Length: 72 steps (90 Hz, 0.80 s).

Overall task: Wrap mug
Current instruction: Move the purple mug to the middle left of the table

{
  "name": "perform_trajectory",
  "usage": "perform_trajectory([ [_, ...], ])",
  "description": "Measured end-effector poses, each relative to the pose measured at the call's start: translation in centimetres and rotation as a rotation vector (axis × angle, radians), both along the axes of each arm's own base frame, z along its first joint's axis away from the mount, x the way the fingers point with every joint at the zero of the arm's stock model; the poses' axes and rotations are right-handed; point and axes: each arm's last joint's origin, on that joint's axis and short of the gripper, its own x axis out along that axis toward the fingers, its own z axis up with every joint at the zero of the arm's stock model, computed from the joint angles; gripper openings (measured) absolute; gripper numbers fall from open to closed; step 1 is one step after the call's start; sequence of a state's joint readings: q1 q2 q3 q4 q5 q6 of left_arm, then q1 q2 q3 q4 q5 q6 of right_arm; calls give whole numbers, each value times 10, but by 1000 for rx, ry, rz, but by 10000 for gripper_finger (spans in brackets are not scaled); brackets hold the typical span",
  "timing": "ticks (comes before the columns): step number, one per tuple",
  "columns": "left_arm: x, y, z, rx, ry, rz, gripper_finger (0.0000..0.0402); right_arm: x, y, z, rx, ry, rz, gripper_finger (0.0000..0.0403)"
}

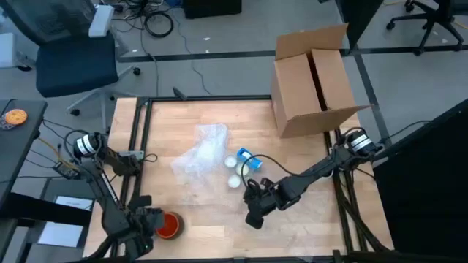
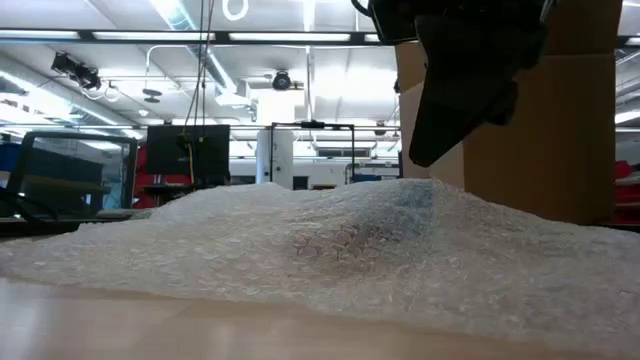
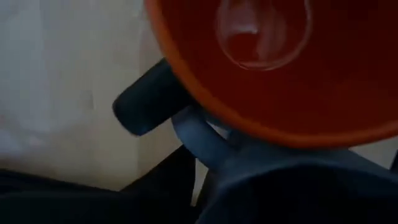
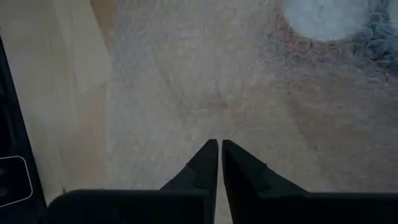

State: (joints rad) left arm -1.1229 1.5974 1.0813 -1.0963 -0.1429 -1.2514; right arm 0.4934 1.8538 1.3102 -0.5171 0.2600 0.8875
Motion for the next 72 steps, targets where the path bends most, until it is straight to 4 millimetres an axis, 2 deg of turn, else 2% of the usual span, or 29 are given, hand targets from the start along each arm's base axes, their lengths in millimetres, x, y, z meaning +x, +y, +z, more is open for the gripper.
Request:
perform_trajectory([
  [25,2,17,2,181,-20,19,124,0,0,0,-1,-1,-1,0],
  [43,2,21,5,210,-23,-17,124,0,0,0,0,-4,-1,0],
  [55,-3,30,16,214,-16,-23,124,0,0,0,1,-4,-1,0],
  [72,-9,53,40,195,-59,3,124,1,0,0,2,-7,-1,0],
])
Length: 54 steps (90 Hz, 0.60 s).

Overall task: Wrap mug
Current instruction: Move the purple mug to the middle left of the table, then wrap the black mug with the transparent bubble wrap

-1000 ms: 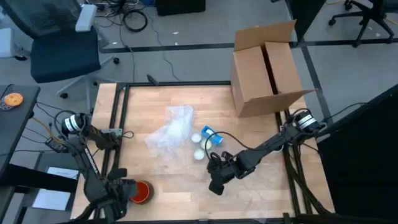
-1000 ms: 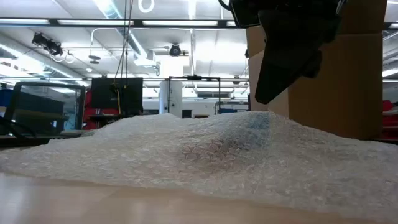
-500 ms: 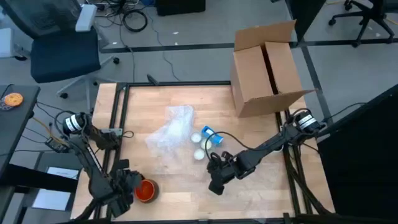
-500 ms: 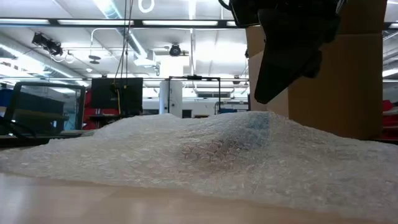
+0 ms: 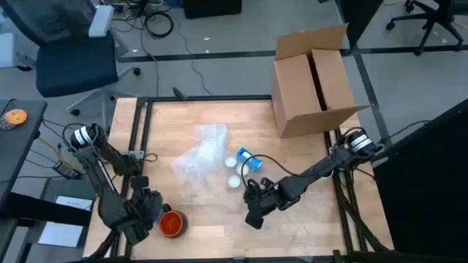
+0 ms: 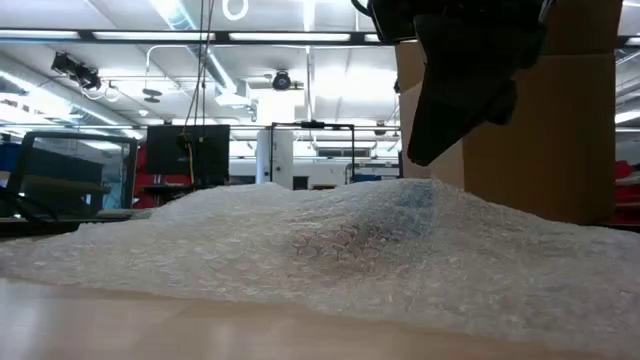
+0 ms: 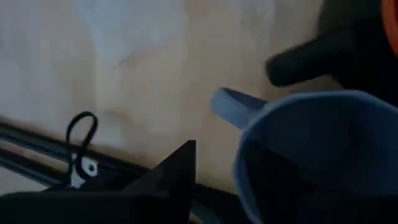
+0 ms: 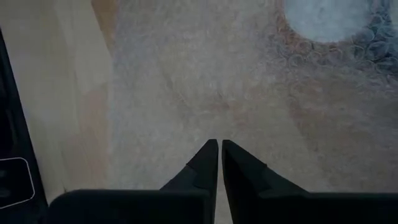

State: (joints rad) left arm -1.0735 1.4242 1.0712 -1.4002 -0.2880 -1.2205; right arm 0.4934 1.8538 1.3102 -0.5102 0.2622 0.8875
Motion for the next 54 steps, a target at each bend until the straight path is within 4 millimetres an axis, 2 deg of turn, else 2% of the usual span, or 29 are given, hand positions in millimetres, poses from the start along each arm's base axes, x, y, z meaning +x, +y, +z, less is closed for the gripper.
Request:
perform_trajectory([
  [9,-5,18,3,-22,-22,52,124,0,0,0,-1,0,2,0],
  [21,-13,40,-2,-34,-22,96,124,0,0,0,-3,-1,5,0],
  [29,-16,48,0,-87,-37,122,124,0,0,0,-4,-1,5,0],
  [40,-13,42,17,-232,-107,55,124,0,0,0,-14,-5,1,0],
  [54,3,19,35,-394,-339,-89,124,1,-2,0,-13,-7,-11,0],
])
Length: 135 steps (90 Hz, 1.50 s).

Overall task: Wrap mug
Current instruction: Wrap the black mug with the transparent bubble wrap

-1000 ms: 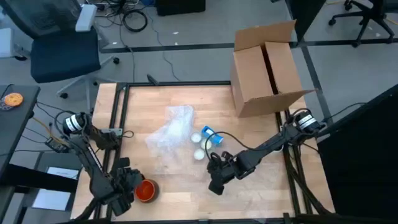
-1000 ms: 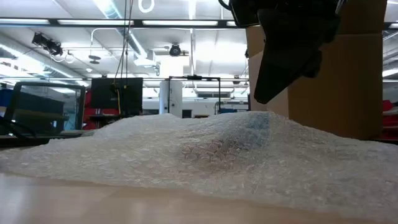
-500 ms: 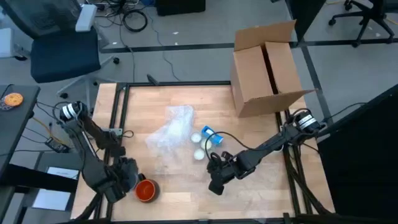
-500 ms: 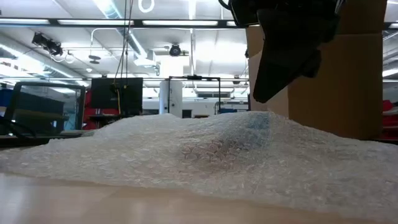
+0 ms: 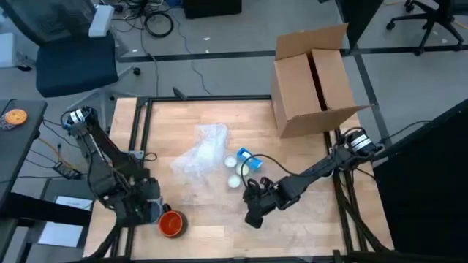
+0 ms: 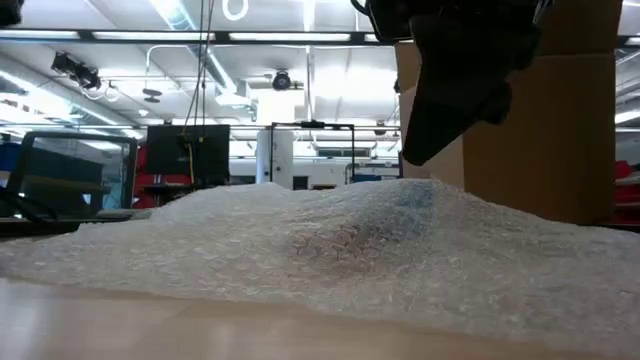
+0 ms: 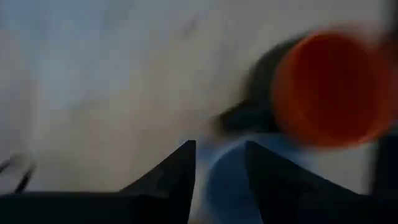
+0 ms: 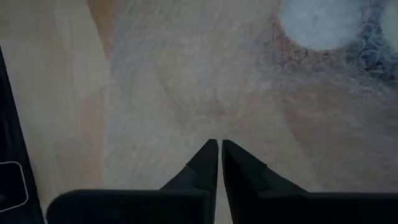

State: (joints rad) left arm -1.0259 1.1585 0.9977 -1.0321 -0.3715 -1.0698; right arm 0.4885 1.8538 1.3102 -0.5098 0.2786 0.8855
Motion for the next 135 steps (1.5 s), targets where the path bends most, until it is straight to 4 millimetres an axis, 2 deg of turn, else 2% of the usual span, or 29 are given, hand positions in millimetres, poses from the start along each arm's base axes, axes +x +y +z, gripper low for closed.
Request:
perform_trajectory([
  [10,14,-20,-2,-89,-72,-95,124,0,0,0,2,-1,-4,0],
  [21,25,-33,-21,-23,-13,-151,128,0,1,0,3,-4,-2,0],
  [29,32,-32,-36,73,53,-153,134,0,1,0,3,-4,-2,0],
  [40,39,-27,-44,176,138,-126,145,0,1,0,2,-4,-1,0],
  [79,49,-35,-19,148,67,-178,153,0,0,0,2,-4,-2,0],
  [117,49,-34,-19,180,44,-182,153,0,0,0,3,-4,-1,0],
  [135,62,-30,-27,208,83,-175,152,0,0,0,4,-4,-1,0],
])
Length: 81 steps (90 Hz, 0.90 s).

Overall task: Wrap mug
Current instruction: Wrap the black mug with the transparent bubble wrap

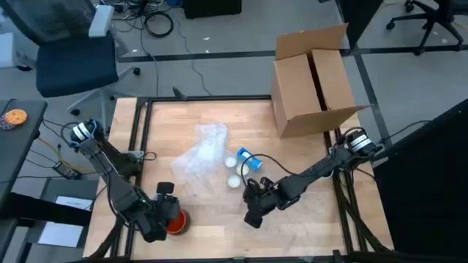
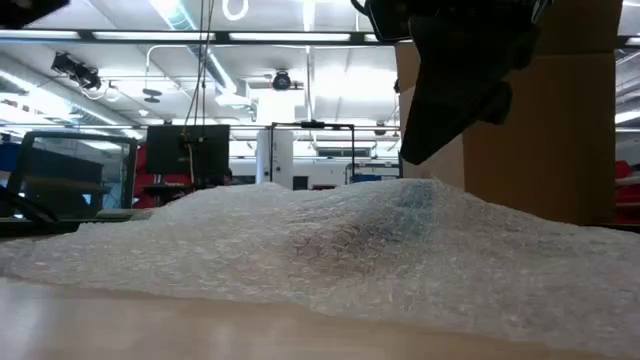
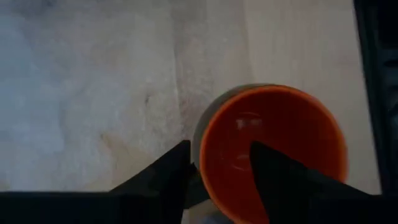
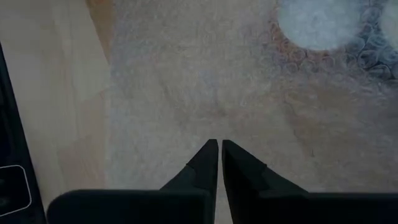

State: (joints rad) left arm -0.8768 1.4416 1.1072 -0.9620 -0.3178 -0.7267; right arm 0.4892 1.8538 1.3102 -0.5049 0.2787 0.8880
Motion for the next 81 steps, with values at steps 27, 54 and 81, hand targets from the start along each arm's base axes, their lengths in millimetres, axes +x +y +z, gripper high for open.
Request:
perform_trajectory([
  [27,28,8,-23,68,97,-28,152,0,0,0,1,-2,0,0],
  [54,37,4,-36,33,163,-99,93,0,0,0,1,-2,0,0],
  [81,39,4,-36,142,137,-123,12,0,1,-2,-14,6,13,0],
])
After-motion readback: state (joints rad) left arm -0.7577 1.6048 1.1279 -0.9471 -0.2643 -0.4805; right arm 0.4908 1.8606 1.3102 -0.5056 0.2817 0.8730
